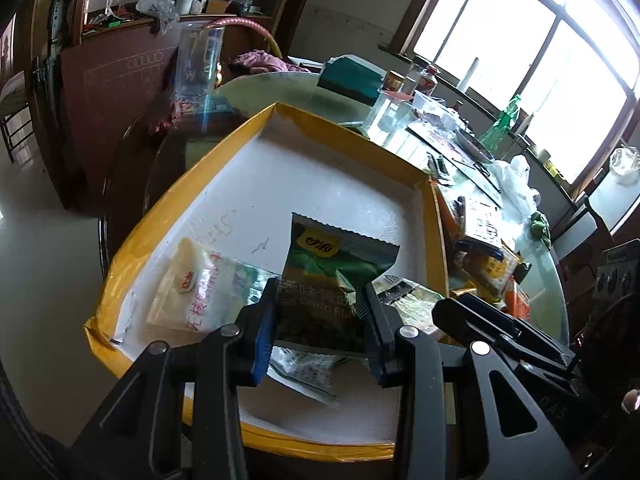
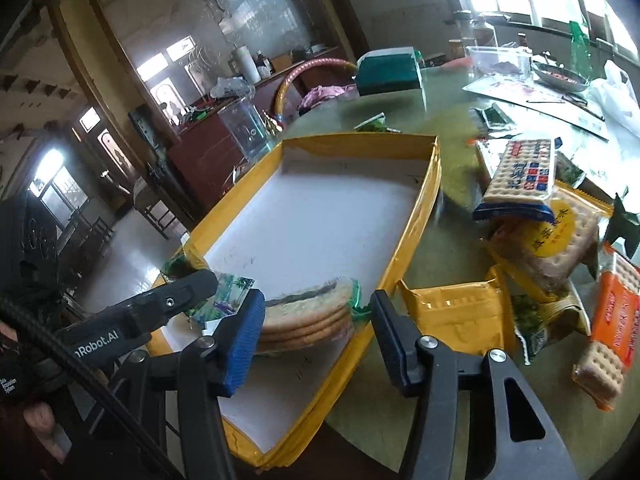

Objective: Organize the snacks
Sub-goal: 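Open both tools over the yellow tray to drop the round cracker pack and yellow-green packet, then move both open tools back from the tray toward the snack pile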

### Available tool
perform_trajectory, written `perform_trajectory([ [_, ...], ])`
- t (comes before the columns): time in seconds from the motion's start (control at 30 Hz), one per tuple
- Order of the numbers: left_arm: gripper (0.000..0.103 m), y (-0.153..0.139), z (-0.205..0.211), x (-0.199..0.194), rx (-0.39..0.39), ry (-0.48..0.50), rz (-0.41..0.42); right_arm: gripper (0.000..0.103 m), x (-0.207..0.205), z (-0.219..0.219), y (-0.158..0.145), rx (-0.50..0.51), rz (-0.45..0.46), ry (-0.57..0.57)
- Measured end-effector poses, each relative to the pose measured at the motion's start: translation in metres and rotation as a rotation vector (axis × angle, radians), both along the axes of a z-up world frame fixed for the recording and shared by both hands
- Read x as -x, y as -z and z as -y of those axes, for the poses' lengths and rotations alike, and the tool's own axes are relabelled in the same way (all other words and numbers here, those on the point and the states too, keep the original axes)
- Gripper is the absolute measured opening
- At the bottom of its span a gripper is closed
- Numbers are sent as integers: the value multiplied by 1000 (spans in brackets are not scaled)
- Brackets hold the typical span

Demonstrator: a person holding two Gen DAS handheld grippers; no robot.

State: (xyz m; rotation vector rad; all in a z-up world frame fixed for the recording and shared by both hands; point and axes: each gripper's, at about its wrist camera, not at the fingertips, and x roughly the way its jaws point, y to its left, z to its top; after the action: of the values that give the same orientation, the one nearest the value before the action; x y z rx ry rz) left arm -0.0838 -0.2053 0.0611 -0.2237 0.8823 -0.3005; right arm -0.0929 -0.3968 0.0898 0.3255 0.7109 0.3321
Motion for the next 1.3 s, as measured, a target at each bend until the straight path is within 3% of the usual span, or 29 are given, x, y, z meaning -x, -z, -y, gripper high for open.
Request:
perform_trajectory([
  [0.37, 40, -1, -17, -30, -39, -73, 1, 55, -3, -12, -1, 35, 4, -21],
  [0.53, 42, 10, -4, -57, -152, -53, -32, 55, 2, -9, -1, 10, 7, -19],
  [0.6, 48, 15, 2, -59, -191, -38, -48, 55, 6, -4, -2, -3, 14, -17],
  [0.67, 69, 14, 7, -54, -225, -35, -27, 58, 12, 3, -2, -14, 17, -3],
  [0.73, 81, 10, 8, -45, -221, -45, 12, 68, 18, 11, -2, -27, 23, 19],
  [0.87, 82, 2, 8, -32, -185, -66, 29, 69, 29, 33, 0, -51, 21, 62],
  [1.0, 85, -11, 16, -15, -154, -71, 70, 80, 42, 56, 2, -70, 30, 117],
  [1.3, 87, -24, 56, 10, -157, 33, 106, 80, 63, 96, 14, -93, 7, 214],
])
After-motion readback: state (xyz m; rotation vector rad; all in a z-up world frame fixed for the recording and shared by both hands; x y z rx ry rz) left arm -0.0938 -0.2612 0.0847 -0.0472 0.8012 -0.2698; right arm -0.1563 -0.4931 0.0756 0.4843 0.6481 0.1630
